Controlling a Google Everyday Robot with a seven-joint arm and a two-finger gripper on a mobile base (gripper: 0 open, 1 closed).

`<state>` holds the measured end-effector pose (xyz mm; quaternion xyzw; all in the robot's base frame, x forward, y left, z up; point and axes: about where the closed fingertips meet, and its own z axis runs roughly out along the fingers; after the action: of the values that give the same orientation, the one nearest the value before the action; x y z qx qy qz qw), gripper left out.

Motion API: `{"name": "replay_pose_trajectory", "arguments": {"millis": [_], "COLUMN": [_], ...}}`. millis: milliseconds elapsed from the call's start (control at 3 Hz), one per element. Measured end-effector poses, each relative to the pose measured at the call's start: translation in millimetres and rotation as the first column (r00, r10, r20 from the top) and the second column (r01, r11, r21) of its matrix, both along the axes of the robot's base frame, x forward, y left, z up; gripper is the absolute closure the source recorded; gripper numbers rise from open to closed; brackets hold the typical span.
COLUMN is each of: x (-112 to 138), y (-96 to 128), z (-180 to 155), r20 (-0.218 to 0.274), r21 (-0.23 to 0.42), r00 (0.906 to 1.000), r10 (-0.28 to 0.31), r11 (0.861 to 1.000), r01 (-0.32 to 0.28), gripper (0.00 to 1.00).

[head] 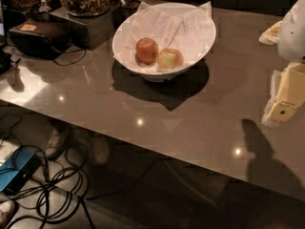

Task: Pick apple from white bowl

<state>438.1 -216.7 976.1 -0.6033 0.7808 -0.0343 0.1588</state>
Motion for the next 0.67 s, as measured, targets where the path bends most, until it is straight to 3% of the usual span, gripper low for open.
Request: {"name": "replay_pose_trajectory", "arguments": {"millis": [333,667], "x": [0,17], "y": [0,13], "z": [0,2], "r20": [0.000,-0.035], "r21": [0.000,0.011], "r00": [1.0000,0.9992], "r10": [0.000,0.021], "r11": [1.000,1.000], "r01": [0.000,-0.020], "gripper": [0.00,0.00]}}
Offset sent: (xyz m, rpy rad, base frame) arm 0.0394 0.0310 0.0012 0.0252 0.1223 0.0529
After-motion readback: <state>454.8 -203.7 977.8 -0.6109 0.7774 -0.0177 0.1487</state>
